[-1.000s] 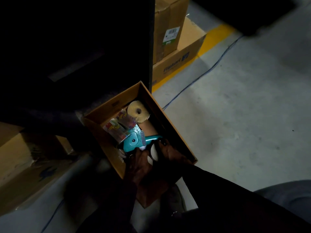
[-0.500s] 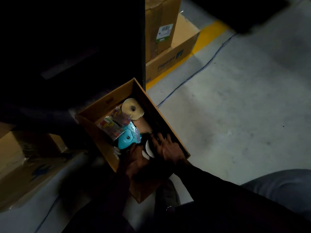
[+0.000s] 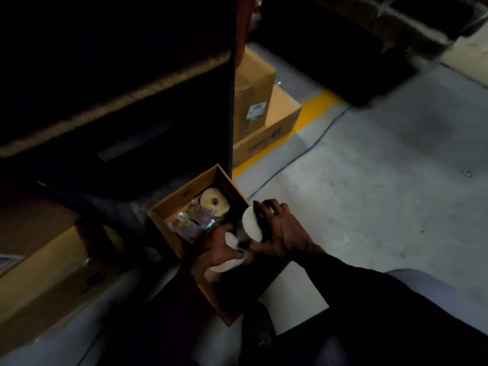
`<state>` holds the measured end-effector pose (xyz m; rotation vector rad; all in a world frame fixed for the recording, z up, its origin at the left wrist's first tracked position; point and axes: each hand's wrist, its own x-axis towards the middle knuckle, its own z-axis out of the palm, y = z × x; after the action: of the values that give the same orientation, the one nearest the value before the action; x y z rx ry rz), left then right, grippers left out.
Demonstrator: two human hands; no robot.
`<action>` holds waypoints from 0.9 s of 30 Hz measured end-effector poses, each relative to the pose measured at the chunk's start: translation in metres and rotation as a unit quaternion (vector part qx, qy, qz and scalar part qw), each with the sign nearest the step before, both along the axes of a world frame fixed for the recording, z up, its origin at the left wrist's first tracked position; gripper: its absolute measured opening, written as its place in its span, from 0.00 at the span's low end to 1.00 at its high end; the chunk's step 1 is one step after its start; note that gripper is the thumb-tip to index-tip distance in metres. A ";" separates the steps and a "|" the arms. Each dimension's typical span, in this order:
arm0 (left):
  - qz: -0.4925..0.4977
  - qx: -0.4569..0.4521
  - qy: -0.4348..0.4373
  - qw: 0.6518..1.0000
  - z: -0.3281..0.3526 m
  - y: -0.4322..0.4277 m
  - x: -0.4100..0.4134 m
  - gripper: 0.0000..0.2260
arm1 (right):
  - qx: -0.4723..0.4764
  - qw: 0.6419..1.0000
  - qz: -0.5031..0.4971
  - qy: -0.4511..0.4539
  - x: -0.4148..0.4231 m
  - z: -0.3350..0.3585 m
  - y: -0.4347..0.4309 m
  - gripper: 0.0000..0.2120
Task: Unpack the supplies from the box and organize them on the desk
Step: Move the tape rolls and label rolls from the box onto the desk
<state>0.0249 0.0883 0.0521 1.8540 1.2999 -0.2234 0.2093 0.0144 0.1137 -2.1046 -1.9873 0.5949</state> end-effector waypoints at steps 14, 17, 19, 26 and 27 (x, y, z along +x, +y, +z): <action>-0.062 0.274 -0.086 0.956 0.288 -0.017 -0.071 0.24 | 0.238 0.964 0.008 0.121 0.001 0.202 0.005 0.39; -0.093 0.338 -0.068 0.934 0.368 -0.037 -0.081 0.25 | 0.310 0.942 0.053 0.120 -0.006 0.261 0.008 0.35; -0.096 0.378 -0.075 0.918 0.419 -0.047 -0.088 0.25 | 0.355 0.924 0.081 0.113 -0.012 0.300 0.012 0.33; -0.050 0.450 -0.113 0.884 0.551 -0.030 -0.120 0.23 | 0.451 0.876 0.125 0.119 -0.031 0.406 0.045 0.32; -0.043 0.453 -0.114 0.883 0.562 -0.022 -0.124 0.22 | 0.458 0.872 0.126 0.116 -0.033 0.416 0.052 0.32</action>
<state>-0.0990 0.0667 0.6137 2.6030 1.2436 0.6621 0.1763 0.0666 0.5299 -1.1541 -1.8585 -0.0925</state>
